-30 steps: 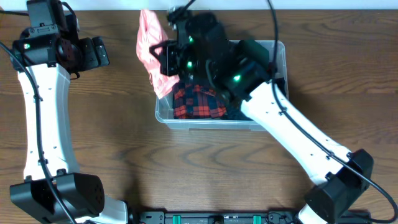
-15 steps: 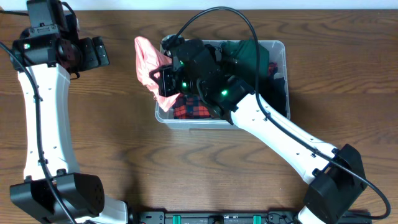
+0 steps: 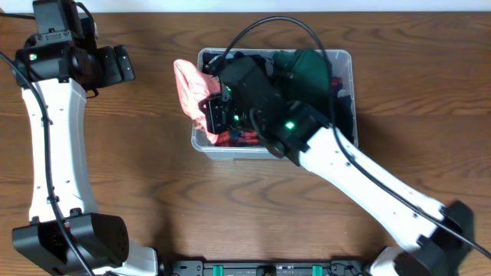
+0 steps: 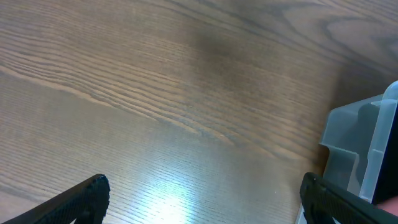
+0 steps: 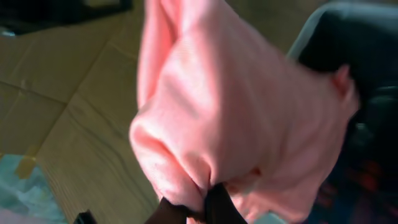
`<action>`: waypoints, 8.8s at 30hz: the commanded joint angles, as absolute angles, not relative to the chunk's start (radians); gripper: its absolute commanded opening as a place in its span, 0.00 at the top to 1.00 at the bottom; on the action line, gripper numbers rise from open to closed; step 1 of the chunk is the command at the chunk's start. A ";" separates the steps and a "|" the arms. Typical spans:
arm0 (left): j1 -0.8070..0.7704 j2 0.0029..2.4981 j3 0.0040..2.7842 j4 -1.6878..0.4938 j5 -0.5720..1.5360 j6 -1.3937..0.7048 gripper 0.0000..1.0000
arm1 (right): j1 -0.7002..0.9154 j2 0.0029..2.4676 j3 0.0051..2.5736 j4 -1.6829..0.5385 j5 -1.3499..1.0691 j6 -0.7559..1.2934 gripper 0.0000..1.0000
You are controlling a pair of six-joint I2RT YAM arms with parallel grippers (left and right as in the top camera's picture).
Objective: Pack container
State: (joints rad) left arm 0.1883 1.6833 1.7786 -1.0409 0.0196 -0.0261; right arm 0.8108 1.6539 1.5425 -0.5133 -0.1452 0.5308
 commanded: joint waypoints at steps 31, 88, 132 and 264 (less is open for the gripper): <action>0.191 1.679 1.791 -1.044 0.018 -0.028 0.02 | 0.727 1.601 1.543 -0.845 0.081 -0.349 0.99; 0.191 1.679 1.791 -1.044 0.018 -0.028 0.02 | 0.665 2.061 1.557 -0.919 0.087 0.119 0.99; 0.191 1.679 1.791 -1.044 0.018 -0.028 0.02 | 0.466 1.205 1.604 -1.127 0.425 0.119 0.01; -0.050 0.150 0.101 0.181 0.245 -0.033 0.02 | -0.028 0.013 0.006 -0.072 -0.034 -0.005 0.01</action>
